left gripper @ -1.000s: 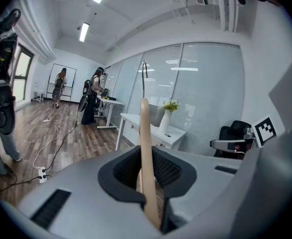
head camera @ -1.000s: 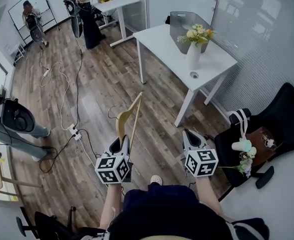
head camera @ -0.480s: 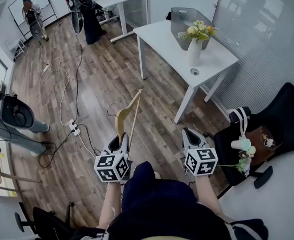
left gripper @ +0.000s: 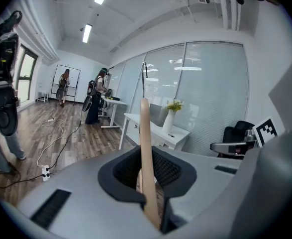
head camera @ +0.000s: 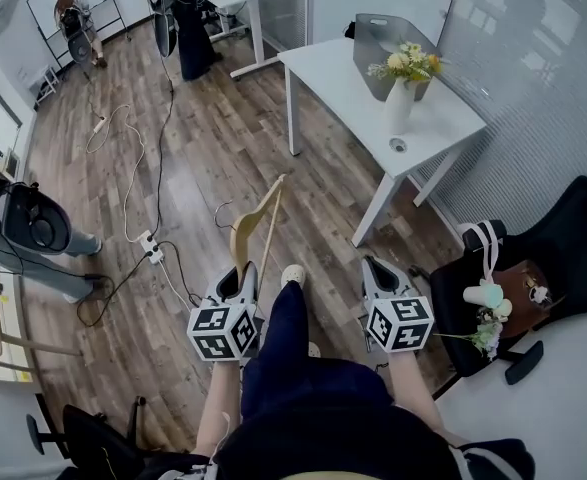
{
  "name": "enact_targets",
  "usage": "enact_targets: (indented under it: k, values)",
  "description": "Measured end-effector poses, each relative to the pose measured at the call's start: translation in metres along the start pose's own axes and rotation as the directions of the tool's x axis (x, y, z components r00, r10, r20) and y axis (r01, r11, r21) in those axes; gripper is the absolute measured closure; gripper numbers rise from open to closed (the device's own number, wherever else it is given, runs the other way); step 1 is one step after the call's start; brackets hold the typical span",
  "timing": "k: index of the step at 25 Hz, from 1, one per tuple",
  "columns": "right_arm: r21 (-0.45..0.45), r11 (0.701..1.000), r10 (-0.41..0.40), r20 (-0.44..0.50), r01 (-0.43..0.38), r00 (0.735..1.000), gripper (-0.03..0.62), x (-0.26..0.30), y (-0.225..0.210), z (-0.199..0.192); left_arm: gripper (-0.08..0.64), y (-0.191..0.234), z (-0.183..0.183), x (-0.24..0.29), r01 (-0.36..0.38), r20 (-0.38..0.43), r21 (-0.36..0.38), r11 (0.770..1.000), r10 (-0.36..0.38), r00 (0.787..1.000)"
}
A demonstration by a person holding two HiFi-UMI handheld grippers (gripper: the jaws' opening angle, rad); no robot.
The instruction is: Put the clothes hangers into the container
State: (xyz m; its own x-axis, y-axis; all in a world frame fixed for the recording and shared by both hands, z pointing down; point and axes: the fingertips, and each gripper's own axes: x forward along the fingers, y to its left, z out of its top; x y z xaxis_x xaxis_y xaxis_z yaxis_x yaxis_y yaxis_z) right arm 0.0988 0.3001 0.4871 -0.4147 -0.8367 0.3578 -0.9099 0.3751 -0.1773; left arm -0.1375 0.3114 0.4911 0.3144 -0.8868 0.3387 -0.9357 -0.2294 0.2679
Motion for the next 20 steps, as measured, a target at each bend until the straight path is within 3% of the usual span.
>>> enact_targets:
  k: [12,20]
  values:
    - [0.013,0.999,-0.032,-0.012,0.032,0.999,0.563,0.06,-0.028,0.025,0.506,0.021,0.027,0.068,0.023,-0.021,0.004,1.0,-0.023,1.0]
    - [0.006,0.999,-0.038,-0.008,0.038,0.999,0.563,0.122,-0.043,0.064,0.506,0.043,0.072,0.13,0.039,-0.005,0.01,0.999,-0.039,0.999]
